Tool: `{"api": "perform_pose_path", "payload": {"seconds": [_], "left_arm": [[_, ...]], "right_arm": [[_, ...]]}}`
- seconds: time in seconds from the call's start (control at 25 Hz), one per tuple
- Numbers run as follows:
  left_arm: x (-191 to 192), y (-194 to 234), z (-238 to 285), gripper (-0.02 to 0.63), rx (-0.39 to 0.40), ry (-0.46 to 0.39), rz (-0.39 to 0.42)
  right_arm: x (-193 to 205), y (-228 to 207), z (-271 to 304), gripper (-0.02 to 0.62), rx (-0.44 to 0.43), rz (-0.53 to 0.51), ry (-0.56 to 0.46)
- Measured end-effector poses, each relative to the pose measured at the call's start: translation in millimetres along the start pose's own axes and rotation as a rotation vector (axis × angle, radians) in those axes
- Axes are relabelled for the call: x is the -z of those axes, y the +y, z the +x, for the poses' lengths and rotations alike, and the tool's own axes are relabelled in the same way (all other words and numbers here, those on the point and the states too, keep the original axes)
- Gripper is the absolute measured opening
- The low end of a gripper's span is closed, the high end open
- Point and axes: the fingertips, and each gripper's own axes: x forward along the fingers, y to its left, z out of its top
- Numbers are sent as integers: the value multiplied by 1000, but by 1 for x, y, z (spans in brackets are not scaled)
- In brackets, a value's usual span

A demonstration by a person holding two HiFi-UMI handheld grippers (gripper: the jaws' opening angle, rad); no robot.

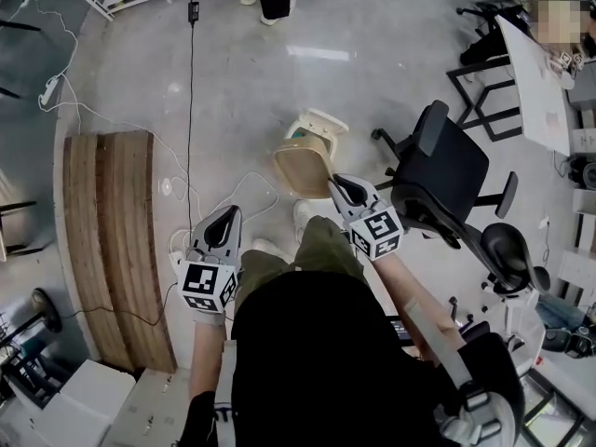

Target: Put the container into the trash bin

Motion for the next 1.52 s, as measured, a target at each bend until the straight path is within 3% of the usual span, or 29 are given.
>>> {"api": "perform_pose_path", "payload": {"seconds": [0.92, 1.52], "left_arm": [[33, -10, 34, 8, -153, 107, -100], [67, -4, 44, 8, -233, 167, -204]], "right_arm": [[143, -102, 75, 49, 1, 95, 312], [218, -139, 141, 51, 25, 111, 509]]}}
